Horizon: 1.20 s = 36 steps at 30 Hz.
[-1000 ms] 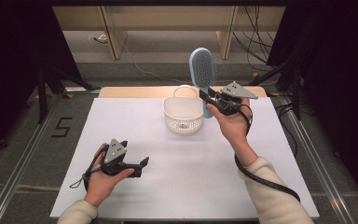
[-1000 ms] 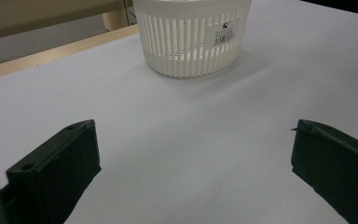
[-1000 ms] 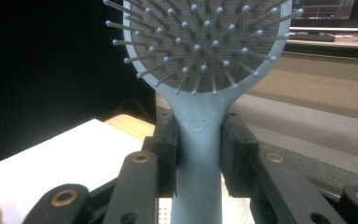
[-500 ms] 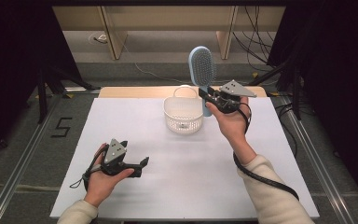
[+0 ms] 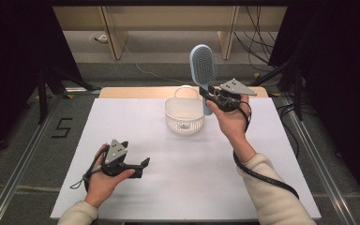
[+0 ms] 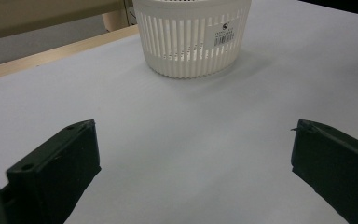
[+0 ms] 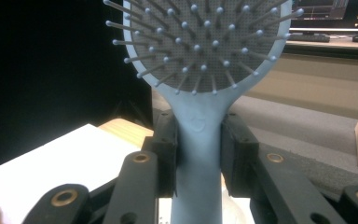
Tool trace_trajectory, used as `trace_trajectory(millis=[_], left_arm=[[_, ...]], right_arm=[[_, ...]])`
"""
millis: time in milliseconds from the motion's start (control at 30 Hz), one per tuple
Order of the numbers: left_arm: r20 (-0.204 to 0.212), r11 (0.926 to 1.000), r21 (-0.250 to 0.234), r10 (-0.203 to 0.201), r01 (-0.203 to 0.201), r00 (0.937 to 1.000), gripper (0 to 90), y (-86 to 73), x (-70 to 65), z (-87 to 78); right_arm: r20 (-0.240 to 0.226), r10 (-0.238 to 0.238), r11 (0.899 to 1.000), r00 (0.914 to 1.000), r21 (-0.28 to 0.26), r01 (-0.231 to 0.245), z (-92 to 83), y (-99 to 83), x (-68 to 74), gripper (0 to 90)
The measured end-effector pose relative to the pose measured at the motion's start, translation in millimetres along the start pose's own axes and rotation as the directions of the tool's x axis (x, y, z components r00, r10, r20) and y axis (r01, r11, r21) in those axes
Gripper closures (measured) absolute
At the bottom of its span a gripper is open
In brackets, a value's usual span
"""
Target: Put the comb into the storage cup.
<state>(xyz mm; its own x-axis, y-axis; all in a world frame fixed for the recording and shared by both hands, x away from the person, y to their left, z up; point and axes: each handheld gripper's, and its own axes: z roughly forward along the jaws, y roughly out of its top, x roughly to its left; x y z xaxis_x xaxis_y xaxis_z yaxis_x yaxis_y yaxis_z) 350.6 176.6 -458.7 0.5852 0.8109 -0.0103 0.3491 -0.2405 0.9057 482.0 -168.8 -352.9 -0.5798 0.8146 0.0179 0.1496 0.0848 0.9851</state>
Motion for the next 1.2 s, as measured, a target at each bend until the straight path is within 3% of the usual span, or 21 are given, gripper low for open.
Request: trace_trajectory(millis=[1200], left_arm=[[0.002,1.0,0.001,-0.001,0.001,1.0,0.4,-0.2,-0.2,0.5]], right_arm=[[0.027,0.011,1.0,0.9996,0.003,-0.011,9.8,2.8,-6.0,70.7]])
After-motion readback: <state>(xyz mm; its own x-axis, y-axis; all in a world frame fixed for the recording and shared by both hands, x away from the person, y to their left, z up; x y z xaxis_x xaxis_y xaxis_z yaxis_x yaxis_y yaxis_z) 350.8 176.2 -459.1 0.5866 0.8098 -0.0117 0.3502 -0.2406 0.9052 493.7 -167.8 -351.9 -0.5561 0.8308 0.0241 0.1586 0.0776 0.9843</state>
